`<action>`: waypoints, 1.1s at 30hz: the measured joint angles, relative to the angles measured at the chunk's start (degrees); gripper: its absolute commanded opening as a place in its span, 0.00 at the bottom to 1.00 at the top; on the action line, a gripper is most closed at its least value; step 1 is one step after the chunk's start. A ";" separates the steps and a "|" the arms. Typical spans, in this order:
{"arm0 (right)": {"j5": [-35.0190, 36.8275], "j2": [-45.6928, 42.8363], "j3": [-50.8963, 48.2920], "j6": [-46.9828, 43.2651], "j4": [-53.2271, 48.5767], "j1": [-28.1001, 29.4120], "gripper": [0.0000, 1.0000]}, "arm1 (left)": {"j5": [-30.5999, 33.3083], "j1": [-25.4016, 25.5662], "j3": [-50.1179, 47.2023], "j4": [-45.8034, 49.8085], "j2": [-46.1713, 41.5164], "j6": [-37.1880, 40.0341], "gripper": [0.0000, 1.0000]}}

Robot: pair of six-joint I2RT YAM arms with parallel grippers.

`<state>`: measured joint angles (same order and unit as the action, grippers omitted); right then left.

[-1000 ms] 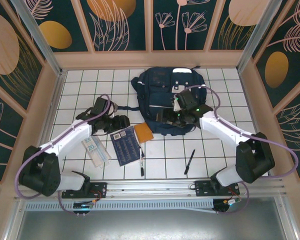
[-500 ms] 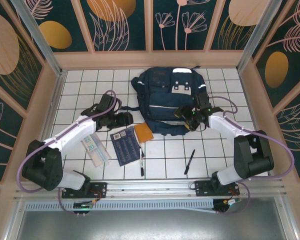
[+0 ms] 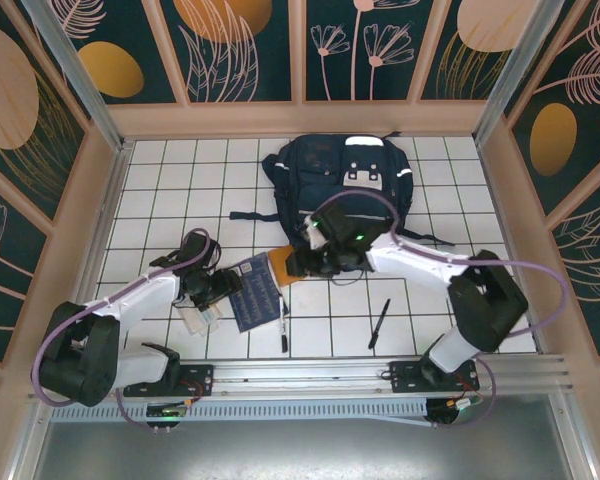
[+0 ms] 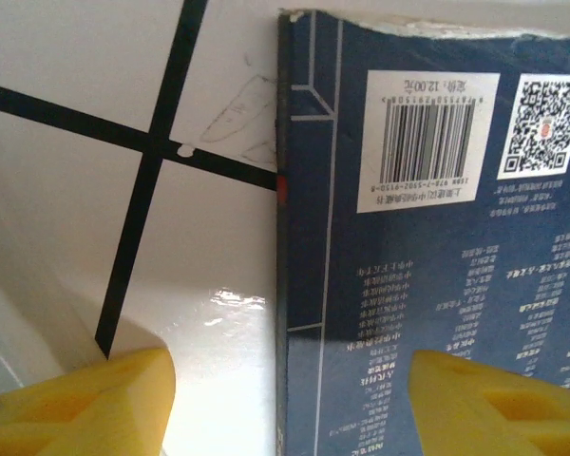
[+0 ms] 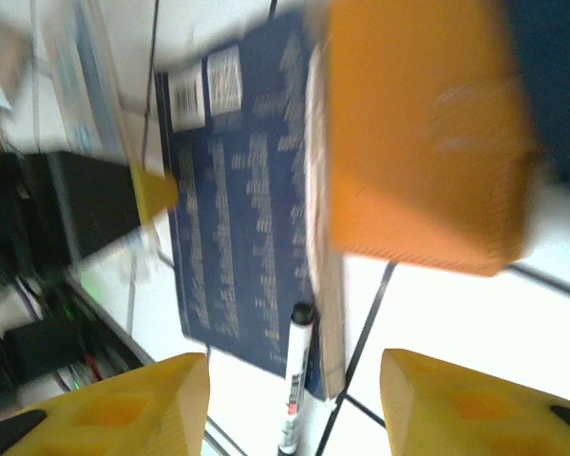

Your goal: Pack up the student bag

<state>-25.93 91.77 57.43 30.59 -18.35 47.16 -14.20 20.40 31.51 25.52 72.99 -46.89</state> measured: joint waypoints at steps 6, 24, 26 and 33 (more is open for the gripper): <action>0.39 7.54 0.96 -3.76 -0.74 4.11 0.39 | -1.55 -0.63 -0.33 -1.25 0.66 -0.33 0.62; 2.08 15.50 9.75 -7.17 -1.55 5.46 0.17 | -5.07 -1.66 0.13 -1.73 2.32 2.97 0.63; 2.08 16.57 9.97 -7.41 -1.57 5.46 0.15 | -5.44 -1.68 0.33 -1.73 2.67 3.15 0.63; 1.84 18.71 10.19 -7.43 -1.51 5.40 0.08 | -8.35 -2.01 1.46 -2.47 5.14 3.58 0.63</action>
<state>-24.10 110.48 67.61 23.16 -19.86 52.56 -22.55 18.39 32.97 23.05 78.13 -43.31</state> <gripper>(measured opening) 0.099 0.637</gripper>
